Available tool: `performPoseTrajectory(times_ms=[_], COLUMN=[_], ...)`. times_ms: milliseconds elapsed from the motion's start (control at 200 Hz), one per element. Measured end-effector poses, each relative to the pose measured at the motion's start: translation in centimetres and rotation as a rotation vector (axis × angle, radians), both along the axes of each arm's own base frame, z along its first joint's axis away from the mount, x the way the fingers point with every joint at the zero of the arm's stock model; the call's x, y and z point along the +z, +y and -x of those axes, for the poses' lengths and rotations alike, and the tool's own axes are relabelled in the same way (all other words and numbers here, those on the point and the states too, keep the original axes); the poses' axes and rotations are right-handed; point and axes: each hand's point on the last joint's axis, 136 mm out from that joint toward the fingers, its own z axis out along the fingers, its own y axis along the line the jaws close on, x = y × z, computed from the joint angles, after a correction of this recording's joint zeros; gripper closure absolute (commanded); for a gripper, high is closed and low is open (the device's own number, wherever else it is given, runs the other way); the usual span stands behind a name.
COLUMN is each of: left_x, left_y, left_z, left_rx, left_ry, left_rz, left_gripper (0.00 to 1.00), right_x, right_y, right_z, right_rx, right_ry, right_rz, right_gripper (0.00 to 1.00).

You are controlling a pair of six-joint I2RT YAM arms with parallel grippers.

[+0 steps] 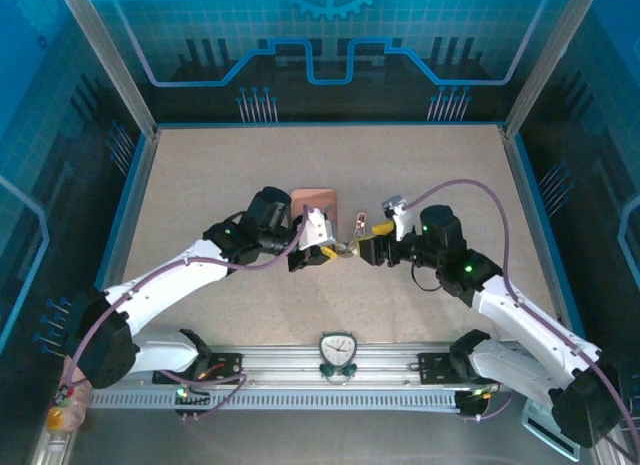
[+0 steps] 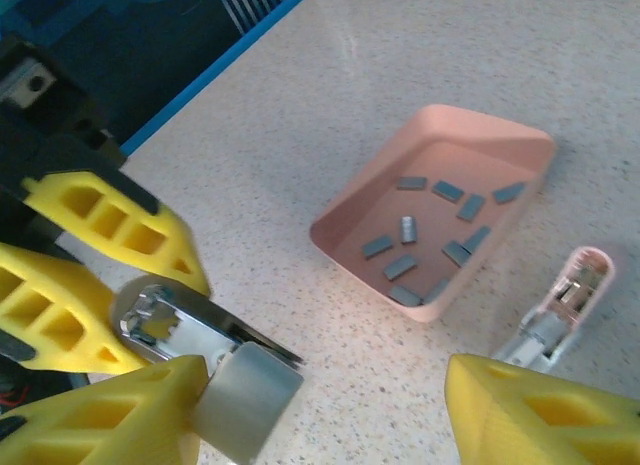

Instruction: Load the staples into the stapler

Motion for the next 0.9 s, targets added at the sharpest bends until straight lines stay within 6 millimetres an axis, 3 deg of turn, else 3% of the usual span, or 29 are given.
performPoseTrajectory(times_ms=[295,470,630,900], left_x=[0.3,0.0,0.5,2.7], left_y=[-0.4,-0.7,-0.9,-1.7], left_z=[0.3,-0.7,-1.9,-2.7], left_rx=[0.032,0.114,0.202,0.258], left_ry=[-0.031,-0.083,-0.153,-0.242], left_rz=[0.086,0.155,0.227,0.341], left_gripper=[0.99,0.99,0.99,0.99], right_x=[-2.9,-0.6,1.9,1.3], right_y=[-4.0,-4.3,-4.3,-3.4], right_z=[-1.6,-1.7,-1.6,-2.4], right_rx=[-0.217,-0.224,-0.233,-0.268], right_ry=[0.146,0.145,0.125,0.251], right_rz=[-0.063,-0.192,-0.32,-0.472], right_gripper=[0.36,0.32,0.36,0.42])
